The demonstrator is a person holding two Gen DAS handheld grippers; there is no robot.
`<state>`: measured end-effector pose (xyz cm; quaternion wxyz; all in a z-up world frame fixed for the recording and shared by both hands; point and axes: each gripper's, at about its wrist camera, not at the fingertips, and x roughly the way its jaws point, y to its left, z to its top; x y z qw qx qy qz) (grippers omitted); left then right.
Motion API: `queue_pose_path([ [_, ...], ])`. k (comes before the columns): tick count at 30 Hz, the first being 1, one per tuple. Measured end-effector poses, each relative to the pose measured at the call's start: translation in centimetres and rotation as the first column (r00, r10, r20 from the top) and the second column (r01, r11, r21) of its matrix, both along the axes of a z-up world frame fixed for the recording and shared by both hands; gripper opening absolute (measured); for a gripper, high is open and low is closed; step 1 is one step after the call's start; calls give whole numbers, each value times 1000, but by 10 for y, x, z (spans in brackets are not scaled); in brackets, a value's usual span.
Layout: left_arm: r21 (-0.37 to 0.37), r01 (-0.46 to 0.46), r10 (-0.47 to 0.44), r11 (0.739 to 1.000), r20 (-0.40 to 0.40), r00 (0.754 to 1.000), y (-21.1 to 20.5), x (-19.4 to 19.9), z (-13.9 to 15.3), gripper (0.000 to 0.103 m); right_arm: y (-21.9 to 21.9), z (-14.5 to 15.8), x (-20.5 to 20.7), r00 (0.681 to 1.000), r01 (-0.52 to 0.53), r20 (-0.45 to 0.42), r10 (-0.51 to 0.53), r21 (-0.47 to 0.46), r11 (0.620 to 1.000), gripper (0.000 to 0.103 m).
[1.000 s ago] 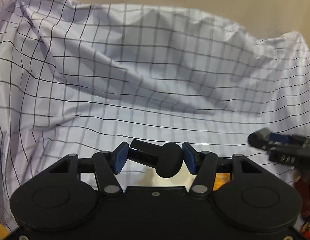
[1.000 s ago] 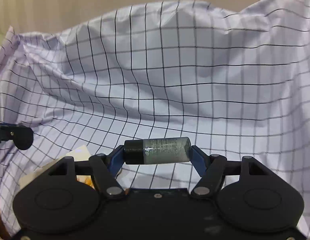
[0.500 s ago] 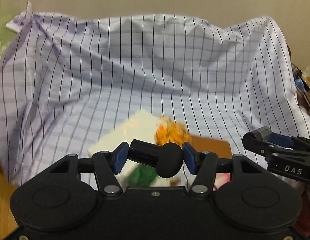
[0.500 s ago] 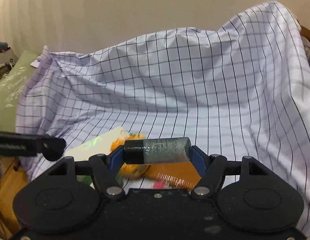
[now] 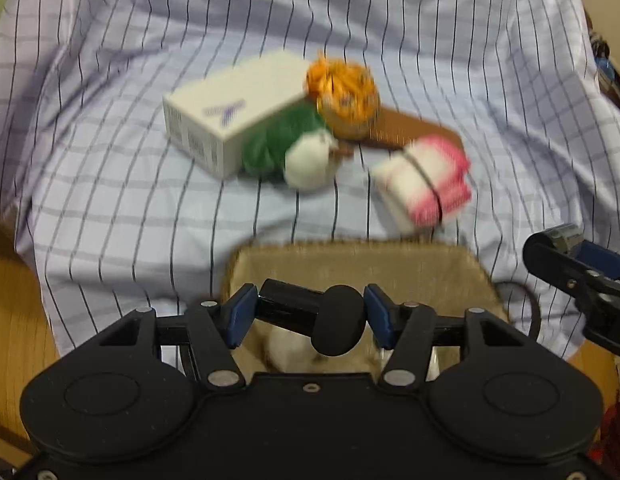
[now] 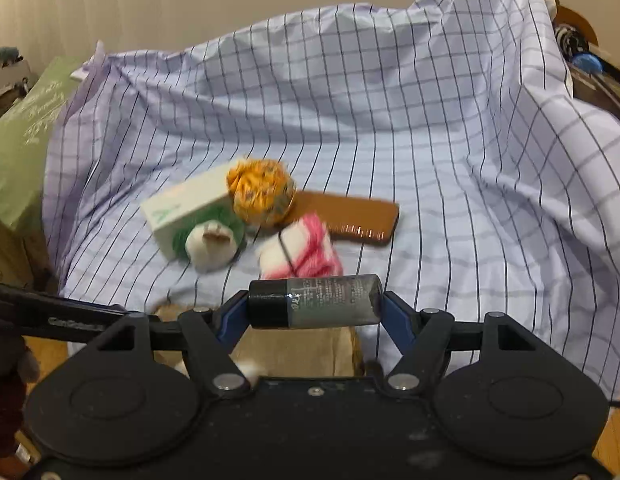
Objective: Organize soft objects
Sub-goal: 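Carry the stopper in the left tool while the right carries the bottle over the basket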
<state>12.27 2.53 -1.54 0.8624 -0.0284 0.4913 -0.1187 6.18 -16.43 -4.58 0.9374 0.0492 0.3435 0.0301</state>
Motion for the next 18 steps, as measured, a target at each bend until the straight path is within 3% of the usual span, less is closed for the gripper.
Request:
queue_pose_path([
  [6, 24, 27, -25, 999, -68, 997, -5, -17, -18, 55, -3, -8, -22, 997, -26, -71, 28, 21, 999, 70],
  [15, 43, 110, -103, 993, -141, 985, -19, -25, -35, 56, 2, -16, -23, 989, -65, -130, 68, 26, 998, 70],
  [18, 50, 125, -116, 991, -155, 981, -21, -25, -37, 61, 4, -16, -20, 987, -79, -139, 82, 31, 996, 70],
])
